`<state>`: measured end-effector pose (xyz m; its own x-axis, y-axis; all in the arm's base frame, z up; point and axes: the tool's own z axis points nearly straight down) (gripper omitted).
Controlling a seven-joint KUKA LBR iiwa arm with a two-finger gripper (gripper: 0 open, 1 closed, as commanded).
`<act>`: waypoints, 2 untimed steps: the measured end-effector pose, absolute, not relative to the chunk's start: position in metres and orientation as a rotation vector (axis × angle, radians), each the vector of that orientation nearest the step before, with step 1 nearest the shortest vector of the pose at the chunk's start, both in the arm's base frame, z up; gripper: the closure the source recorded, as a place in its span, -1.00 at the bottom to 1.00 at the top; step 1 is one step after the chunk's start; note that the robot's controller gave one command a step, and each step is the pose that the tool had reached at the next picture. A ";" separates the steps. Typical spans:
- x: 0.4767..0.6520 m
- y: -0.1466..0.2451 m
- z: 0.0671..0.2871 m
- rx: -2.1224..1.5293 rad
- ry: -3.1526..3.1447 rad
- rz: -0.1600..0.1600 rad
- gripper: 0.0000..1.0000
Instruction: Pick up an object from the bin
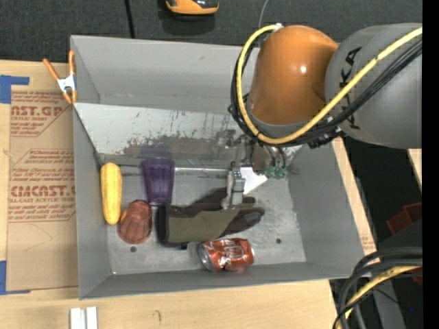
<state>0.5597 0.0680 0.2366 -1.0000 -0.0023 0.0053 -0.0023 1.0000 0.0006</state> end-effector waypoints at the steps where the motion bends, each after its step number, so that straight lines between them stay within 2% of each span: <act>1: 0.561 0.068 0.241 0.001 -3.143 -0.002 -1.00; 2: 0.555 0.065 0.195 0.089 -3.149 -0.001 -1.00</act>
Offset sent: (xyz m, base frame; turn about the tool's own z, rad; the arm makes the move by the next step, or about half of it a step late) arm -0.0173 -0.0092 -0.1195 -0.1366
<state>0.5550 0.0647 0.1950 -0.9984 -0.0562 -0.0086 -0.0562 0.9984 0.0003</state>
